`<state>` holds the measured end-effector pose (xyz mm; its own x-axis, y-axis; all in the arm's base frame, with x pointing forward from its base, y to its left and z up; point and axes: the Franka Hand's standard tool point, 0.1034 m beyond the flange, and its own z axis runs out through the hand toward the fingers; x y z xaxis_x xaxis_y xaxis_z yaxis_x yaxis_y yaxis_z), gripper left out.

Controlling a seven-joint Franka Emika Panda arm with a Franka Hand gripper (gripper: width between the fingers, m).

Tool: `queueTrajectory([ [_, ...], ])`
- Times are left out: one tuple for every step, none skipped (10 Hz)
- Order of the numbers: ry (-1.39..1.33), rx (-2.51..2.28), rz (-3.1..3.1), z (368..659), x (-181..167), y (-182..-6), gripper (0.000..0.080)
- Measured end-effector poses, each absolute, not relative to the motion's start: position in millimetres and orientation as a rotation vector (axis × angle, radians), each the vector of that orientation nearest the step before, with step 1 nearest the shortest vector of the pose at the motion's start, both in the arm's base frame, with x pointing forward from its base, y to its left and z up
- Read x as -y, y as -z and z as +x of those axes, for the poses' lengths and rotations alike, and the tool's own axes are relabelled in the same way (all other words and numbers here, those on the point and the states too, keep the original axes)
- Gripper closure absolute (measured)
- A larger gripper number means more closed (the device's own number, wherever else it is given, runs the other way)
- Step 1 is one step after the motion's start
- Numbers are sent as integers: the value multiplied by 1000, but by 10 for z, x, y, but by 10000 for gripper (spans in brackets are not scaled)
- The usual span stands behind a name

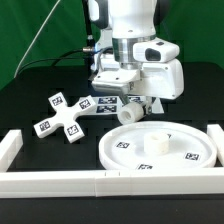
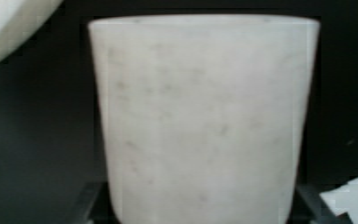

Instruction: Assemble round table

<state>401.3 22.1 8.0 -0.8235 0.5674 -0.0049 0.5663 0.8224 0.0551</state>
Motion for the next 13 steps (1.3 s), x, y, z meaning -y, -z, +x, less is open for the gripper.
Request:
queueTrajectory([
  [-80, -2978, 931, 4012, -219, -79, 314],
  [-80, -2976, 935, 4012, -217, -79, 187],
  [-80, -2974, 942, 4011, -216, -79, 161],
  [-80, -2973, 948, 4011, -215, -78, 161],
  [-76, -2969, 961, 4013, -211, -86, 152],
  [-52, -2930, 1058, 4060, -226, -186, 152],
  [-47, -2884, 1100, 4144, -262, -339, 151],
  [-47, -2818, 1232, 4179, -280, -417, 151],
  [-44, -2740, 1372, 4209, -283, -497, 151],
  [-51, -2662, 1504, 4225, -294, -535, 151],
  [-66, -2536, 1704, 4237, -321, -562, 151],
  [-85, -2392, 1894, 4274, -388, -595, 151],
  [-102, -2276, 2027, 4328, -432, -634, 151],
])
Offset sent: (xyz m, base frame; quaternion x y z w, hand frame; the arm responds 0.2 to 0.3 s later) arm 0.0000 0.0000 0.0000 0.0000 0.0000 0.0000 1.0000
